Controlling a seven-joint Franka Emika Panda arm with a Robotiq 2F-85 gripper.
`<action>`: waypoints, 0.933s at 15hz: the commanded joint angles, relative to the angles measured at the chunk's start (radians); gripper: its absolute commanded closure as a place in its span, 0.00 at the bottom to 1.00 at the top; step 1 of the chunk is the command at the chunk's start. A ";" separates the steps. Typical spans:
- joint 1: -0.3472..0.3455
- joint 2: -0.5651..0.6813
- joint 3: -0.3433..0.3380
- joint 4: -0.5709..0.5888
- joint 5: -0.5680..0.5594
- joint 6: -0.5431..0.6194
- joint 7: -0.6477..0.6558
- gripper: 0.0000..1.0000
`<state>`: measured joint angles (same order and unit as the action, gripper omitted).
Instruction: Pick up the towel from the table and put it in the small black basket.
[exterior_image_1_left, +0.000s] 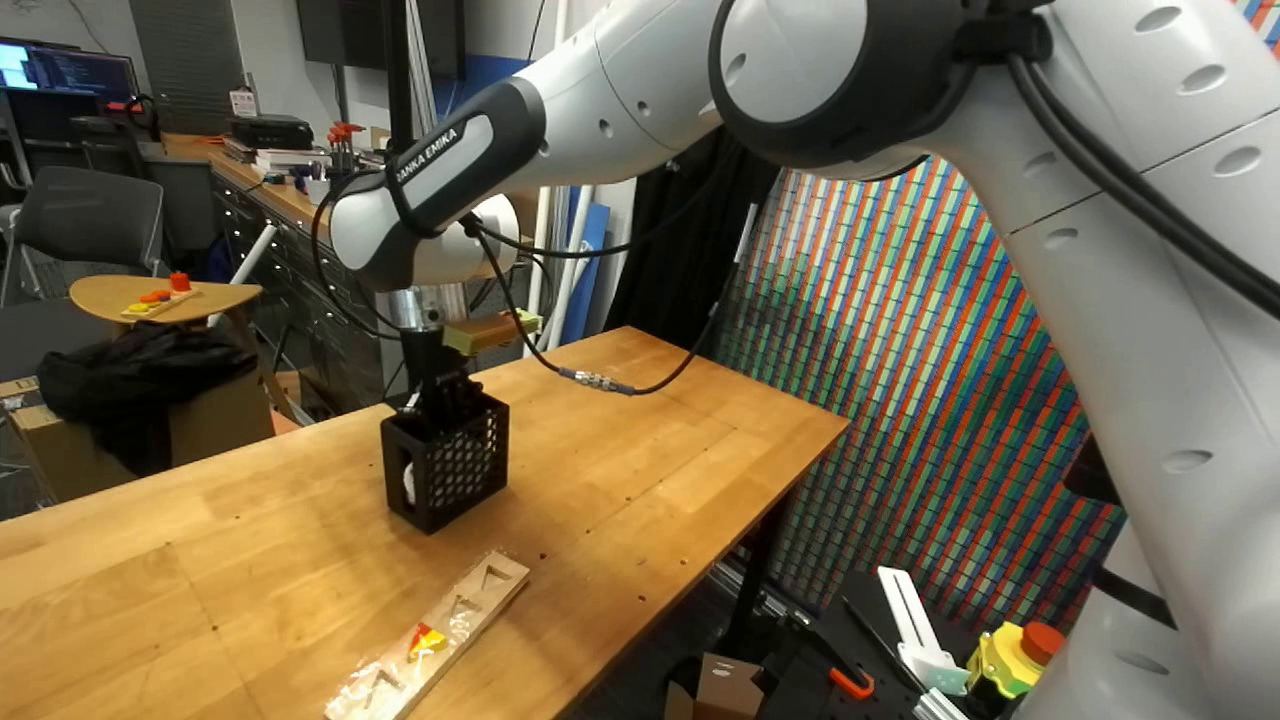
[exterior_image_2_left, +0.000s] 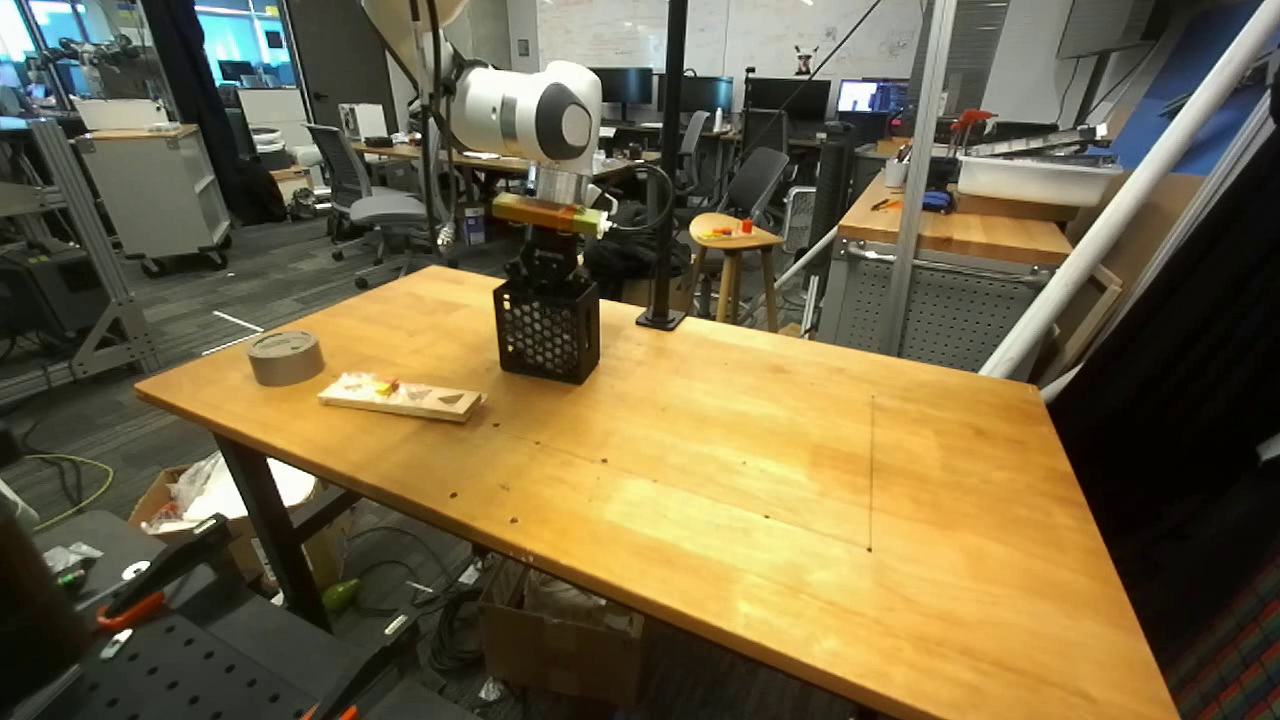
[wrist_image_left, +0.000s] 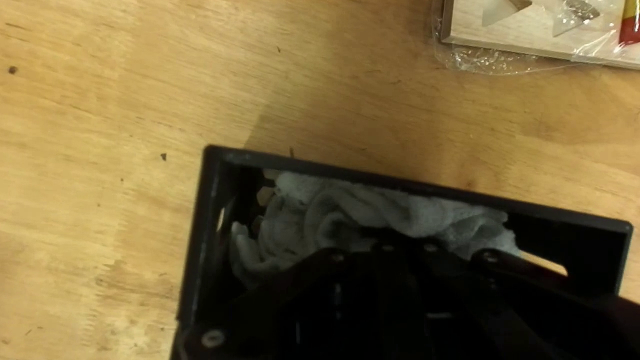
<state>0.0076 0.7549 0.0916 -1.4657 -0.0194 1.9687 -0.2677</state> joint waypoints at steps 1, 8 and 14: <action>-0.026 0.025 0.014 0.002 0.033 0.030 -0.041 0.99; -0.032 0.004 0.021 -0.019 0.051 0.031 -0.044 0.99; -0.021 -0.105 0.008 -0.076 0.032 0.089 -0.018 0.99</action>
<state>-0.0124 0.7415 0.1013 -1.4731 0.0072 2.0068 -0.2938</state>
